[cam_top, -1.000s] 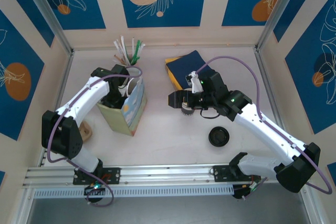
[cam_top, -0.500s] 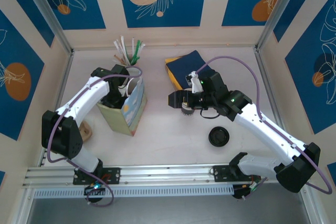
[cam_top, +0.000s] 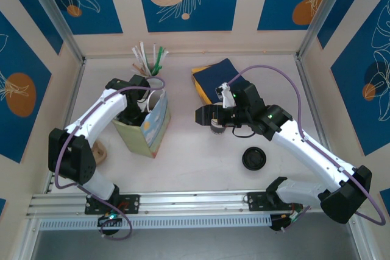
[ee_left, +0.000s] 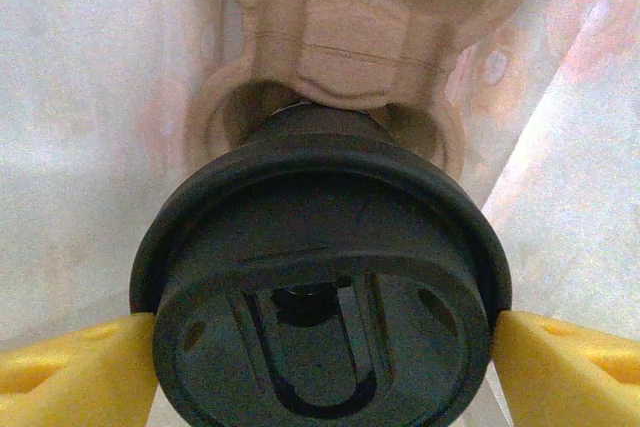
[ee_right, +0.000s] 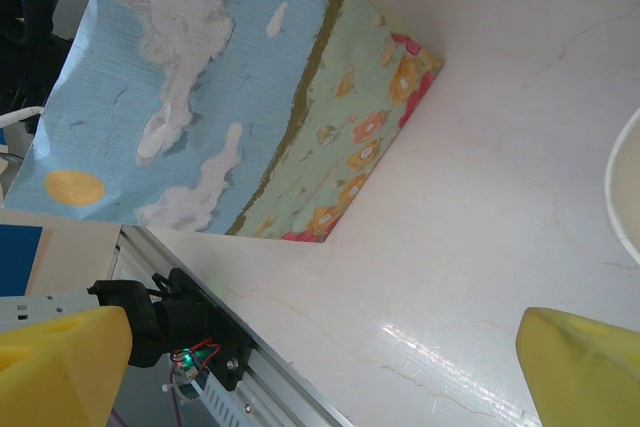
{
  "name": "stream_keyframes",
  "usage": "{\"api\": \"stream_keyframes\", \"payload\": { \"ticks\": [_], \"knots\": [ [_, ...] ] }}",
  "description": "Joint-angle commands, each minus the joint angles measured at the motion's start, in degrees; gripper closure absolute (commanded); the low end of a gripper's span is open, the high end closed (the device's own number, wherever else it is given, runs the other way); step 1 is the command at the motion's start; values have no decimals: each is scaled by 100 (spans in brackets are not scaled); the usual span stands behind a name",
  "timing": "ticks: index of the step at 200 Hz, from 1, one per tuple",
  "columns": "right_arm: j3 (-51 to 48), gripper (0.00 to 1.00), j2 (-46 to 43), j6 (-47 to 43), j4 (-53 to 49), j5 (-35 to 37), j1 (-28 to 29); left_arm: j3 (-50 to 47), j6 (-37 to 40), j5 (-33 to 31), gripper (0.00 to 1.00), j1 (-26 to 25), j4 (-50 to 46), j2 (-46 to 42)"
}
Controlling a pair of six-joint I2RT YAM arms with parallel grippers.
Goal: Pack the takeout coffee
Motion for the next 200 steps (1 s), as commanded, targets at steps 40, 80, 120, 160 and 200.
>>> {"api": "stream_keyframes", "payload": {
  "ticks": [40, 80, 120, 160, 200],
  "knots": [
    [8, 1, -6, 41, 38, -112, 20, 76, -33, -77, 16, 105, -271, -217],
    [17, 1, -6, 41, 52, -112, 30, 77, -57, -69, 16, 104, -291, -241],
    [30, 1, 3, 37, 44, -121, 37, 77, -63, -78, 16, 104, -306, -284],
    [34, 1, 3, 41, 46, -121, 37, 76, -61, -67, 16, 103, -333, -309],
    [30, 1, 12, 41, 44, -121, 46, 101, -80, -57, 16, 104, -361, -371]
  ]
}}
